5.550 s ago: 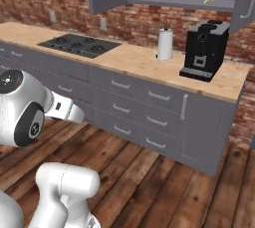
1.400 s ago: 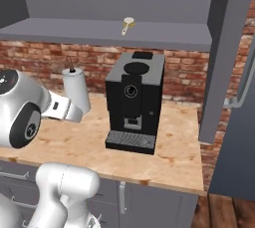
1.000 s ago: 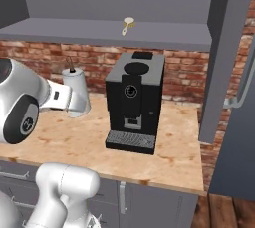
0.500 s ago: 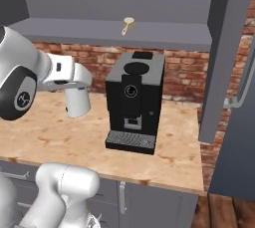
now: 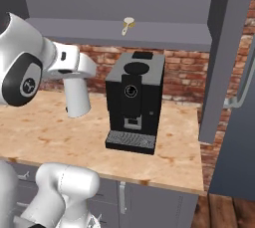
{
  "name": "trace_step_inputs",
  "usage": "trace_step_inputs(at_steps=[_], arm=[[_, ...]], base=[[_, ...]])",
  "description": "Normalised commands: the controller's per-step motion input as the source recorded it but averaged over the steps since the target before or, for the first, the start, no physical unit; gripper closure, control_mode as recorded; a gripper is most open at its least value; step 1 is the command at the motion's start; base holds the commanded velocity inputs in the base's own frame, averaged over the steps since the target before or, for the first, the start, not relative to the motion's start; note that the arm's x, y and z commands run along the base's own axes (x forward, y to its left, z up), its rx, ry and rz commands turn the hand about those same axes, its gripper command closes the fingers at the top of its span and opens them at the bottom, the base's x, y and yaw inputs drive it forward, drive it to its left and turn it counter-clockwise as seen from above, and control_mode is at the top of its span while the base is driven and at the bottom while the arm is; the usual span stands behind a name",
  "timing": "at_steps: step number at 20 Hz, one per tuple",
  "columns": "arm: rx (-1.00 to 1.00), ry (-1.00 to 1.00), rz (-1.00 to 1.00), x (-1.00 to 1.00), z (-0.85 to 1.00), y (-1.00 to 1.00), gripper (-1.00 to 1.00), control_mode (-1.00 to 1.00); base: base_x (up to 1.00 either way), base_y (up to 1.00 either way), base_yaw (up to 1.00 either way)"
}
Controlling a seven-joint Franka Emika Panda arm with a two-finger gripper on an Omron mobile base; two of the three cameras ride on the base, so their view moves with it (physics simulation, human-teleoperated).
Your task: Locate and retrieve the dish brush and dish brush from the cabinet. Place them next to the sink.
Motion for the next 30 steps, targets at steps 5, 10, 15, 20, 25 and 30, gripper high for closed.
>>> trace_step_inputs(at_steps=[5, 10, 15, 20, 25, 30], arm=[[0.20, -0.22, -0.02, 0.22, 0.17, -0.07, -1.00, -1.00], [0.02, -0.07, 0.00, 0.18, 0.29, 0.00, -1.00, -1.00], [-0.04, -0.01, 0.00, 0.26, 0.43, -0.06, -1.00, -1.00], [0.00, -0.01, 0.00, 0.36, 0.27, -0.08, -1.00, -1.00], [0.00, -0.04, 0.02, 0.43, 0.04, -0.03, -1.00, -1.00], [0.00, -0.05, 0.05, 0.50, 0.00, -0.03, -1.00, -1.00]], base=[[0.00, 0.00, 0.00], [0.00, 0.00, 0.00], [0.00, 0.00, 0.00], [0.00, 0.00, 0.00], [0.00, 0.00, 0.00], [0.00, 0.00, 0.00]])
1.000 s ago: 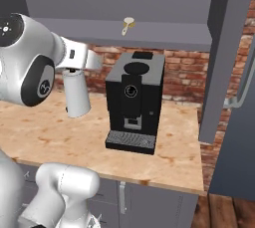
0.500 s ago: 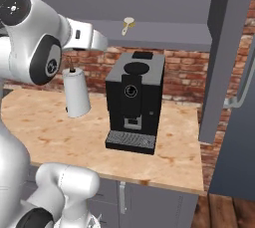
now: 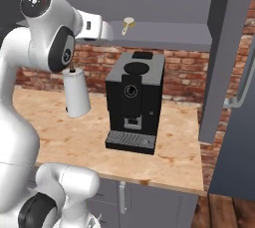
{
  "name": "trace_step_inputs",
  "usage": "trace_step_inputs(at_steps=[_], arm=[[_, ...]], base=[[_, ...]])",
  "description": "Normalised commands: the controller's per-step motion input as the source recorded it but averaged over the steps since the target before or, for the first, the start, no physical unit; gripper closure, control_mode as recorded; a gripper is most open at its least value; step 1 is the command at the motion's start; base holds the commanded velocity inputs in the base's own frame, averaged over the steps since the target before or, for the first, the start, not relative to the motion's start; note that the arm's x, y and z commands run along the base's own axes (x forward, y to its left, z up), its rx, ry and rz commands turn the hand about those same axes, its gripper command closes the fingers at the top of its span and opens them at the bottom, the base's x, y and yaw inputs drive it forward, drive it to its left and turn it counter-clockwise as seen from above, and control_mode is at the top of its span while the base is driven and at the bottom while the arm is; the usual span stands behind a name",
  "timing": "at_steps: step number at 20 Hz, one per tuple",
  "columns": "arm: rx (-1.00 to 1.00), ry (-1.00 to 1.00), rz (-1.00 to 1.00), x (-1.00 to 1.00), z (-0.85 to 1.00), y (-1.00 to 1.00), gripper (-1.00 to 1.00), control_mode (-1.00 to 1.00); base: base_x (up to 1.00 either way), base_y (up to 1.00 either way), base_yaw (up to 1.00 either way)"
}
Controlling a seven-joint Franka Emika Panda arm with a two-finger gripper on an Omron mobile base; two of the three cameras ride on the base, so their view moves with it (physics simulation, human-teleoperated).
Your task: Locate and retrieve the dish brush and dish brush from the cabinet. Place them next to the sink.
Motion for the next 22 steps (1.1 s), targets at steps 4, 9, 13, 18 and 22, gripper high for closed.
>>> trace_step_inputs(at_steps=[4, 9, 13, 18, 22], arm=[[0.00, -0.05, 0.04, 0.54, 0.00, -0.08, -1.00, -1.00], [-0.04, 0.00, 0.00, 0.50, 0.00, -0.05, -1.00, -1.00], [-0.01, 0.00, -0.04, 0.30, -0.05, -0.04, -1.00, -1.00], [0.07, -0.02, 0.00, 0.19, -0.05, -0.09, -1.00, -1.00], [0.03, 0.00, 0.00, 0.54, -0.06, -0.11, -1.00, -1.00]], base=[[0.00, 0.00, 0.00], [0.00, 0.00, 0.00], [0.00, 0.00, 0.00], [0.00, 0.00, 0.00], [0.00, 0.00, 0.00]])
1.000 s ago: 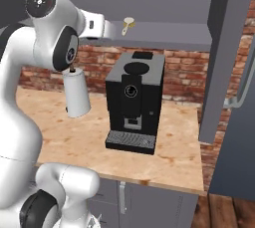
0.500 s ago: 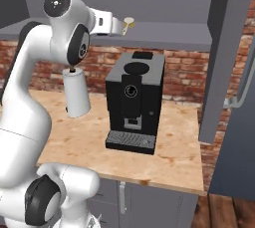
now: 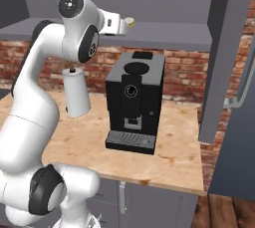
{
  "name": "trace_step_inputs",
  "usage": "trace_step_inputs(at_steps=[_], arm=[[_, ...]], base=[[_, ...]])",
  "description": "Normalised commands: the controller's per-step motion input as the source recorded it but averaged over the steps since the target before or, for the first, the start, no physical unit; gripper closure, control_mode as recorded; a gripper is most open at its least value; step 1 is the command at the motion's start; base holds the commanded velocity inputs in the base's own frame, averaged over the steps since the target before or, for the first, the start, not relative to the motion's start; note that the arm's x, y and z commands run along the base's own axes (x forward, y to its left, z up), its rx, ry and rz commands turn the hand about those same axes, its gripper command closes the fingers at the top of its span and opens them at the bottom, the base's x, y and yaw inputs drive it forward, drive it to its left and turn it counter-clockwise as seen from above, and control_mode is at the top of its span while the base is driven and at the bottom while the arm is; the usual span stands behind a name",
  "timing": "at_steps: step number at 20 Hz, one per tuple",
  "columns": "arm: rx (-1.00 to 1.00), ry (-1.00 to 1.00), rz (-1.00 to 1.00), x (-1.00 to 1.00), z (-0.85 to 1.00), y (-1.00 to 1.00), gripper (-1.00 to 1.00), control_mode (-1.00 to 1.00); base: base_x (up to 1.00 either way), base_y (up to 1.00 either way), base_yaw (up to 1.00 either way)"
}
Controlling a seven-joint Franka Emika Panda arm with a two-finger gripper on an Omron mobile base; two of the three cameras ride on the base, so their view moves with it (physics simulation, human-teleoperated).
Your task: Locate and retrieve the dish brush and dish brush from the cabinet. Place them next to the sink.
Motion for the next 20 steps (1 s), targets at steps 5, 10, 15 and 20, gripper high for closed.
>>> trace_step_inputs(at_steps=[5, 10, 15, 20], arm=[[0.00, 0.01, 0.00, 0.67, -0.02, -0.07, -1.00, -1.00], [-0.01, 0.06, 0.00, 0.49, 0.00, -0.10, -1.00, -1.00], [-0.02, 0.07, 0.00, 0.56, 0.00, -0.16, -1.00, -1.00], [-0.01, 0.03, 0.00, 0.55, -0.08, -0.08, -1.00, -1.00]], base=[[0.00, 0.00, 0.00], [0.00, 0.00, 0.00], [0.00, 0.00, 0.00], [0.00, 0.00, 0.00]])
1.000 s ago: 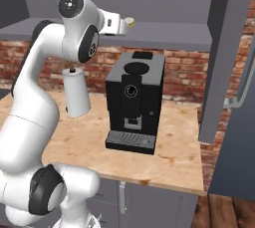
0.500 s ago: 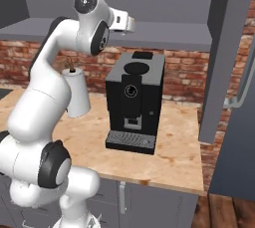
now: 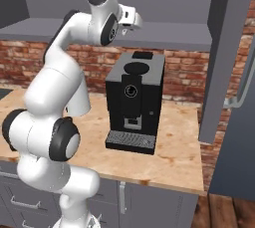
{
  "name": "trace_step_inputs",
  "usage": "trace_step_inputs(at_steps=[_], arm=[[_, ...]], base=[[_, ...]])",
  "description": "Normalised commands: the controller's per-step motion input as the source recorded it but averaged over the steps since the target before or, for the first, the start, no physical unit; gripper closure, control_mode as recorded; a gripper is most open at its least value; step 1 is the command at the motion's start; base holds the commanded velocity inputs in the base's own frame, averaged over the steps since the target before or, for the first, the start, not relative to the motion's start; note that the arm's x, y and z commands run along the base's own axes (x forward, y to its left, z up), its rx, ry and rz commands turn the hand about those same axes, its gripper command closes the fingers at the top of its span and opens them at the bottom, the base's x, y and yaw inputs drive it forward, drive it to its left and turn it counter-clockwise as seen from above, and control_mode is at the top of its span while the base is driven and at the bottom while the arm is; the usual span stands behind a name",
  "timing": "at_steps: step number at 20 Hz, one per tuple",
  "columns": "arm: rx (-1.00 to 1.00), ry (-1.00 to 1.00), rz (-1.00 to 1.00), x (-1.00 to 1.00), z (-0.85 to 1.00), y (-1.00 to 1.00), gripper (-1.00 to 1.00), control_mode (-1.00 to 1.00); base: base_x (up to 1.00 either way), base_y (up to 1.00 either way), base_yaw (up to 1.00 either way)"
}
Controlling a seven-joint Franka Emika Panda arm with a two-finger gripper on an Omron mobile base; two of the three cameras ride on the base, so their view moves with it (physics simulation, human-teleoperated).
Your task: Locate and retrieve the dish brush and dish brush from the cabinet. Place them next to the sink.
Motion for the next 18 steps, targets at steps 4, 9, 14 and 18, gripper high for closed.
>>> trace_step_inputs(at_steps=[4, 9, 14, 18], arm=[[0.00, 0.00, 0.00, 0.47, -0.15, 0.00, -1.00, -1.00], [0.00, 0.00, 0.00, 0.42, -0.17, -0.01, -1.00, -1.00], [-0.02, 0.00, 0.00, 0.41, -0.21, -0.03, -1.00, -1.00], [-0.02, 0.00, 0.01, 0.36, -0.19, -0.06, -1.00, -1.00]], base=[[0.00, 0.00, 0.00], [0.00, 0.00, 0.00], [0.00, 0.00, 0.00], [0.00, 0.00, 0.00]])
